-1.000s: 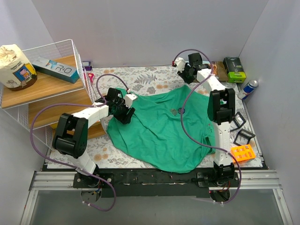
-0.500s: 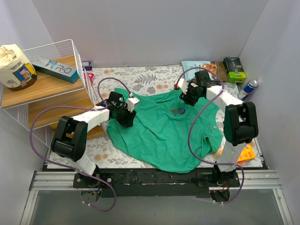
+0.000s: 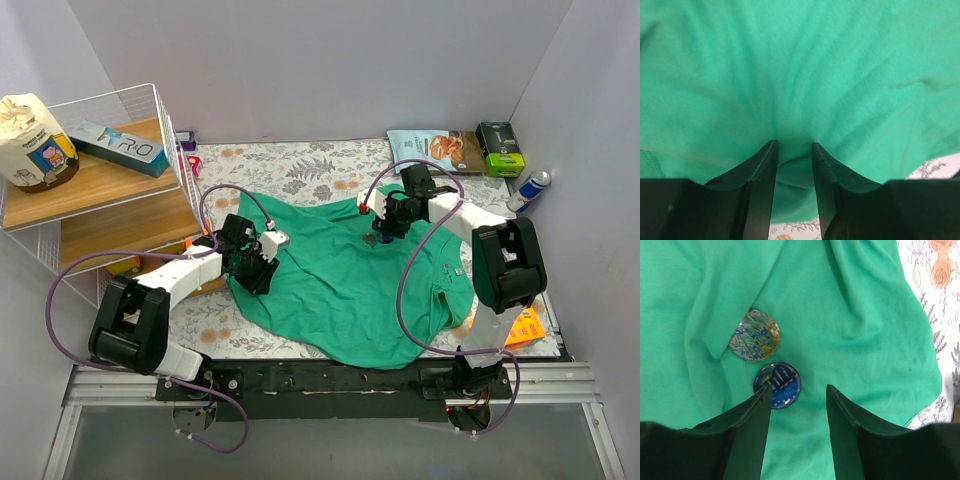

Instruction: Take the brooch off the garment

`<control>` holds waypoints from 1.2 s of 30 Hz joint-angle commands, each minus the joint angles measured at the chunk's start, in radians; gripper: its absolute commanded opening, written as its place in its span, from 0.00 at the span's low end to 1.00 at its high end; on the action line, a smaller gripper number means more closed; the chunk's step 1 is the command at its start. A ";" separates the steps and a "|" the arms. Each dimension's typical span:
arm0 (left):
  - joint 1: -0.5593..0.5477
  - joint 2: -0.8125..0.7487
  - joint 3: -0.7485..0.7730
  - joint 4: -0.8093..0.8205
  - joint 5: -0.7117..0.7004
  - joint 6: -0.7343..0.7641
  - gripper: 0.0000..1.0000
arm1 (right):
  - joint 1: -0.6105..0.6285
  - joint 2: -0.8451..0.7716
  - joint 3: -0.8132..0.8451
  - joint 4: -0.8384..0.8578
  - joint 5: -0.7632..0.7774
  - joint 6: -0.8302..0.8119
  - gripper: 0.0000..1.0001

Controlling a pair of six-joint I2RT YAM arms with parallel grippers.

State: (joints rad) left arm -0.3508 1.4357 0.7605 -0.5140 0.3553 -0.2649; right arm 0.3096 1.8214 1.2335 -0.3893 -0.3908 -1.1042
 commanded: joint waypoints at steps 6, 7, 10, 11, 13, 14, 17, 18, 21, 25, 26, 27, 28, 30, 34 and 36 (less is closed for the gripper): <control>0.001 -0.133 0.079 -0.138 0.137 0.053 0.45 | 0.048 -0.036 -0.084 0.082 0.016 -0.141 0.56; 0.001 -0.130 0.080 -0.132 0.139 0.046 0.46 | 0.051 -0.039 -0.094 0.096 0.026 -0.140 0.56; 0.001 -0.112 0.085 -0.123 0.149 0.010 0.48 | 0.060 -0.042 -0.120 0.132 0.061 -0.141 0.56; 0.001 -0.110 0.082 -0.120 0.151 0.009 0.48 | 0.063 -0.040 -0.126 0.141 0.070 -0.143 0.56; 0.001 -0.107 0.083 -0.109 0.151 0.009 0.48 | 0.068 -0.043 -0.147 0.165 0.099 -0.146 0.56; 0.001 -0.104 0.086 -0.104 0.148 0.010 0.49 | 0.069 -0.045 -0.154 0.165 0.104 -0.155 0.56; 0.001 -0.090 0.097 -0.104 0.145 0.013 0.49 | 0.071 -0.056 -0.187 0.226 0.142 -0.151 0.55; 0.001 -0.089 0.100 -0.104 0.145 0.015 0.49 | 0.072 -0.062 -0.193 0.242 0.161 -0.145 0.55; 0.001 -0.078 0.106 -0.101 0.149 0.013 0.49 | 0.071 -0.076 -0.212 0.309 0.199 -0.119 0.52; 0.000 -0.069 0.112 -0.098 0.154 0.013 0.49 | 0.072 -0.103 -0.213 0.360 0.222 -0.074 0.47; -0.001 -0.069 0.111 -0.097 0.155 0.013 0.49 | 0.072 -0.106 -0.210 0.362 0.225 -0.066 0.46; -0.001 -0.067 0.111 -0.095 0.154 0.015 0.49 | 0.072 -0.111 -0.210 0.362 0.228 -0.060 0.46; 0.001 -0.067 0.106 -0.095 0.154 0.016 0.49 | 0.071 -0.116 -0.209 0.363 0.231 -0.045 0.45; 0.000 -0.066 0.105 -0.089 0.154 0.016 0.49 | 0.072 -0.116 -0.206 0.363 0.247 -0.028 0.43; 0.001 -0.064 0.099 -0.083 0.152 0.013 0.49 | 0.071 -0.102 -0.186 0.363 0.288 0.021 0.34; 0.000 -0.064 0.096 -0.078 0.152 0.015 0.49 | 0.071 -0.091 -0.171 0.340 0.297 0.047 0.31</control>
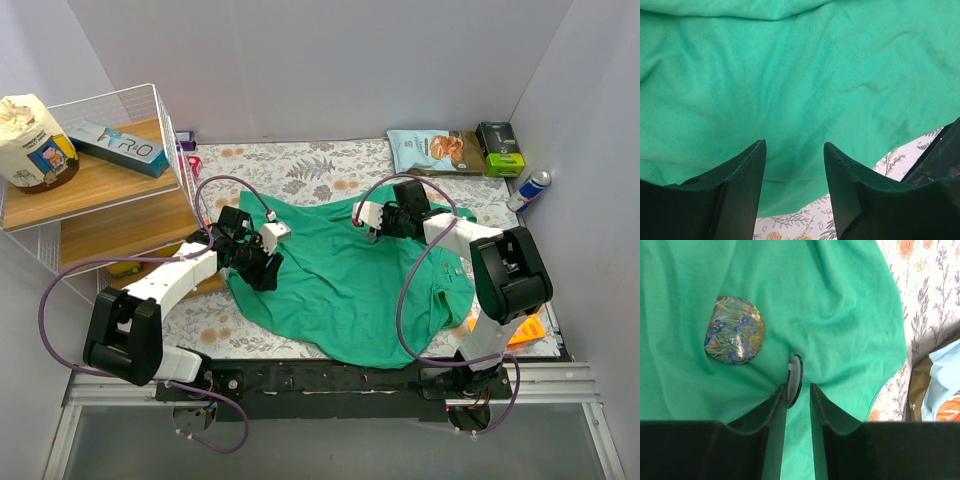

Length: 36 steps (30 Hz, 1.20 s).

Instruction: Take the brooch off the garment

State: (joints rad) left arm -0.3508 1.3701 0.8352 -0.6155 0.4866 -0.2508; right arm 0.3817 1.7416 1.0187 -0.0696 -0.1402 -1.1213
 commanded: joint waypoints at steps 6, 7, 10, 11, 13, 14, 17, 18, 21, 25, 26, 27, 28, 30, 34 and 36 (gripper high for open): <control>0.001 0.007 0.022 0.028 0.026 -0.001 0.50 | 0.000 0.030 0.098 -0.039 0.059 0.126 0.16; 0.000 0.007 0.024 0.026 0.026 -0.001 0.50 | 0.000 0.039 0.104 -0.047 0.065 0.133 0.12; 0.001 0.012 0.030 0.030 0.038 -0.002 0.50 | 0.000 0.053 0.135 -0.096 0.062 0.170 0.04; 0.001 0.017 0.034 0.034 0.043 -0.004 0.50 | -0.001 0.055 0.144 -0.125 0.054 0.176 0.03; -0.001 0.032 0.057 0.045 0.050 -0.013 0.50 | -0.001 0.056 0.150 -0.150 0.028 0.204 0.02; -0.001 0.041 0.071 0.055 0.058 -0.019 0.50 | 0.000 0.056 0.153 -0.171 0.018 0.210 0.02; -0.001 0.084 0.122 0.068 0.073 -0.031 0.50 | -0.001 0.059 0.155 -0.196 0.005 0.236 0.07; -0.001 0.096 0.133 0.071 0.076 -0.031 0.50 | 0.000 0.061 0.158 -0.200 0.001 0.241 0.07; -0.001 0.130 0.159 0.082 0.090 -0.031 0.50 | -0.001 0.067 0.158 -0.216 0.005 0.247 0.04; -0.004 0.159 0.191 0.103 0.113 -0.039 0.50 | -0.003 0.067 0.167 -0.223 0.010 0.265 0.01; -0.004 0.164 0.203 0.134 0.121 -0.045 0.50 | -0.009 0.067 0.173 -0.234 -0.002 0.273 0.01; -0.005 0.167 0.208 0.154 0.139 -0.051 0.50 | -0.013 0.062 0.182 -0.245 -0.036 0.296 0.01; -0.008 0.170 0.214 0.177 0.151 -0.057 0.52 | -0.018 0.061 0.191 -0.251 -0.053 0.308 0.01; -0.011 0.182 0.226 0.275 0.171 -0.096 0.55 | -0.036 0.061 0.225 -0.291 -0.141 0.348 0.01; -0.043 0.250 0.254 0.456 0.230 -0.166 0.62 | -0.064 0.065 0.248 -0.346 -0.262 0.380 0.01; -0.065 0.297 0.277 0.554 0.236 -0.214 0.64 | -0.078 0.062 0.245 -0.358 -0.309 0.388 0.01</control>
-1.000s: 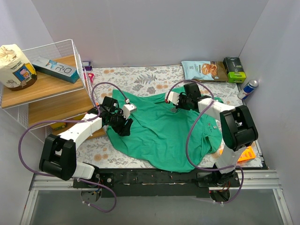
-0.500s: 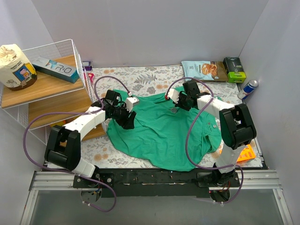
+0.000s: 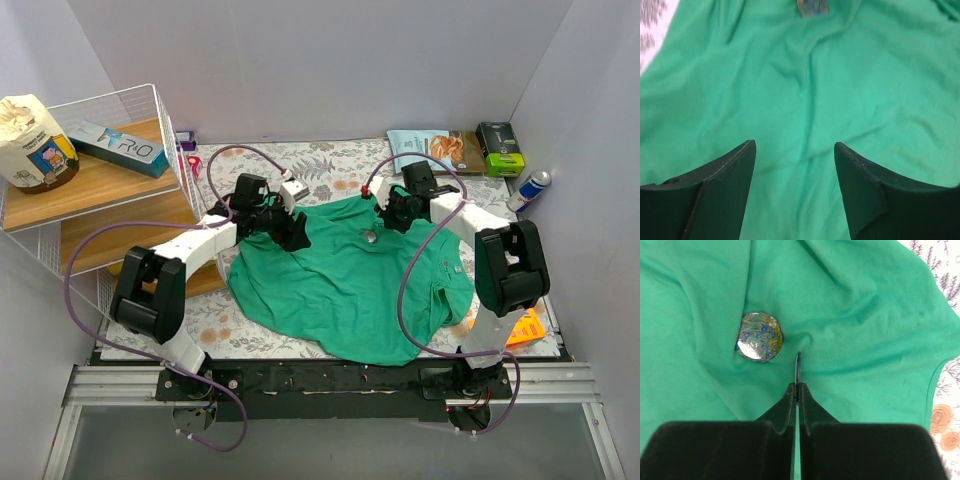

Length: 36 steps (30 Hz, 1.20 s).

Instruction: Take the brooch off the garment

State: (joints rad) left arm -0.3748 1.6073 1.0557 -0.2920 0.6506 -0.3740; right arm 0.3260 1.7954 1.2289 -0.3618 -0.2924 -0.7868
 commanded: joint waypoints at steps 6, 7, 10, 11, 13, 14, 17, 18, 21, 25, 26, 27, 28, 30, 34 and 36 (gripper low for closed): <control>-0.125 0.298 0.162 0.493 0.106 -0.270 0.63 | -0.054 0.042 0.061 -0.107 -0.208 0.086 0.01; -0.142 0.319 0.173 0.519 0.109 -0.305 0.63 | -0.062 0.047 0.084 -0.118 -0.217 0.090 0.01; -0.168 0.397 0.208 0.620 0.124 -0.394 0.63 | -0.088 0.067 0.131 -0.173 -0.263 0.109 0.01; -0.176 0.425 0.217 0.669 0.132 -0.413 0.63 | -0.100 0.073 0.142 -0.192 -0.274 0.112 0.01; -0.199 0.445 0.221 0.717 0.142 -0.437 0.63 | -0.111 0.094 0.176 -0.222 -0.304 0.113 0.01; -0.207 0.453 0.224 0.749 0.142 -0.444 0.64 | -0.120 0.105 0.190 -0.232 -0.307 0.113 0.01; -0.242 0.496 0.256 0.769 0.112 -0.422 0.67 | -0.143 0.153 0.248 -0.281 -0.352 0.121 0.01; -0.249 0.515 0.276 0.774 0.104 -0.413 0.68 | -0.150 0.180 0.263 -0.292 -0.362 0.126 0.01; -0.273 0.555 0.331 0.764 0.074 -0.379 0.67 | -0.173 0.234 0.336 -0.348 -0.407 0.139 0.01; -0.276 0.595 0.397 0.742 0.044 -0.359 0.66 | -0.186 0.265 0.383 -0.405 -0.439 0.133 0.01; -0.277 0.605 0.405 0.732 0.037 -0.353 0.66 | -0.191 0.268 0.388 -0.410 -0.445 0.129 0.01; -0.277 0.612 0.417 0.723 0.037 -0.336 0.66 | -0.192 0.274 0.394 -0.416 -0.461 0.126 0.01; -0.277 0.632 0.437 0.714 0.037 -0.313 0.65 | -0.194 0.277 0.400 -0.428 -0.465 0.126 0.01; -0.276 0.654 0.464 0.697 0.024 -0.298 0.62 | -0.200 0.286 0.405 -0.440 -0.484 0.126 0.01; -0.276 0.689 0.497 0.683 0.049 -0.275 0.54 | -0.208 0.285 0.397 -0.448 -0.505 0.132 0.01; -0.276 0.700 0.500 0.679 0.072 -0.281 0.52 | -0.209 0.280 0.394 -0.448 -0.516 0.135 0.01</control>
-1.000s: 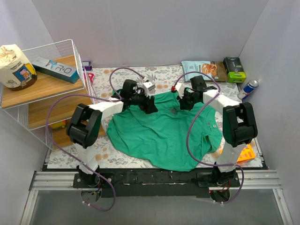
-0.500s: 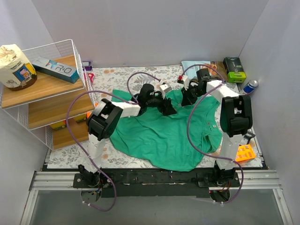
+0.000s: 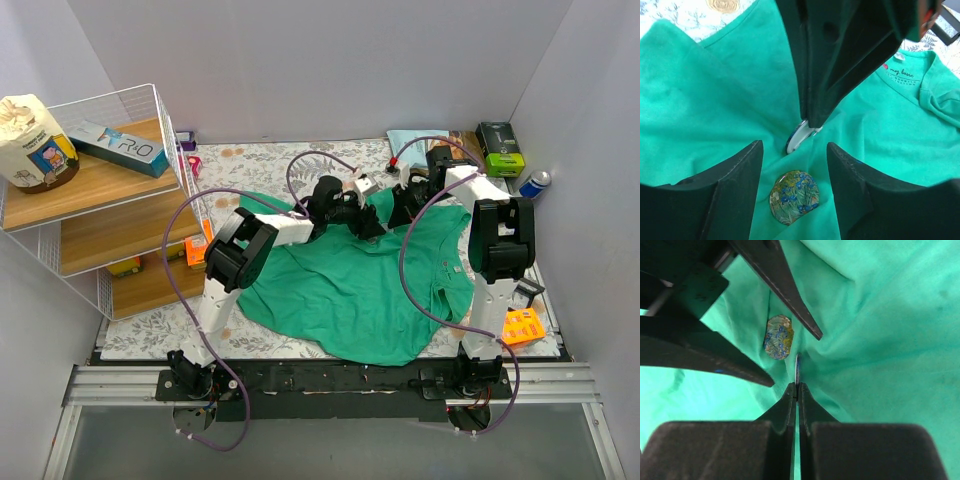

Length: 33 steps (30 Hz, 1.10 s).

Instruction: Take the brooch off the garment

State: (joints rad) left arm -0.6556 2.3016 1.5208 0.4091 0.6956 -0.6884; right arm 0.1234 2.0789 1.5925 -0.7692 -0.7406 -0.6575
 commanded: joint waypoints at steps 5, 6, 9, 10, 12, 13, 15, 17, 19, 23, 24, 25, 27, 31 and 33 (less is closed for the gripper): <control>0.005 0.009 0.015 -0.009 0.036 0.029 0.49 | -0.008 -0.005 0.024 -0.041 -0.069 0.009 0.01; 0.004 0.012 0.015 -0.004 0.033 0.027 0.49 | -0.007 -0.005 0.024 -0.044 -0.072 0.009 0.01; 0.005 0.019 0.015 0.011 0.033 0.015 0.46 | -0.008 -0.005 0.018 -0.044 -0.074 0.010 0.01; 0.005 0.019 0.013 0.016 0.027 0.012 0.46 | -0.008 -0.005 0.017 -0.044 -0.074 0.015 0.01; 0.005 0.022 0.009 0.033 0.024 0.004 0.42 | -0.008 -0.006 0.004 -0.042 -0.074 0.016 0.01; 0.004 0.025 0.006 0.036 0.022 0.006 0.41 | -0.008 -0.006 0.003 -0.039 -0.075 0.019 0.01; 0.004 0.027 -0.002 0.043 0.022 0.010 0.38 | -0.007 -0.009 -0.005 -0.036 -0.078 0.027 0.01; 0.005 0.024 -0.011 0.045 0.019 0.018 0.36 | -0.008 -0.011 -0.008 -0.035 -0.083 0.027 0.01; 0.005 0.024 -0.017 0.045 0.021 0.024 0.35 | -0.005 -0.010 -0.006 -0.036 -0.082 0.027 0.01; 0.004 0.024 -0.025 0.057 0.024 0.006 0.33 | -0.004 -0.005 -0.005 -0.033 -0.083 0.044 0.01; 0.004 0.027 -0.027 0.062 0.024 0.003 0.33 | -0.004 -0.006 -0.005 -0.032 -0.083 0.051 0.01; 0.001 0.025 -0.027 0.063 0.022 0.000 0.33 | -0.001 -0.006 -0.005 -0.028 -0.083 0.053 0.01; -0.001 0.027 -0.034 0.080 0.013 -0.010 0.32 | 0.004 -0.013 -0.014 -0.025 -0.085 0.058 0.01; -0.012 0.028 -0.047 0.103 -0.010 -0.014 0.30 | 0.018 -0.022 -0.049 -0.016 -0.095 0.079 0.01; -0.016 0.028 -0.056 0.123 -0.022 -0.026 0.27 | 0.019 -0.025 -0.071 0.004 -0.105 0.101 0.01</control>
State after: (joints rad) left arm -0.6609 2.3333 1.4826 0.4740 0.7132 -0.7036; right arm 0.1253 2.0789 1.5585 -0.7670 -0.7845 -0.6025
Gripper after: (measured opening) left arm 0.291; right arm 0.030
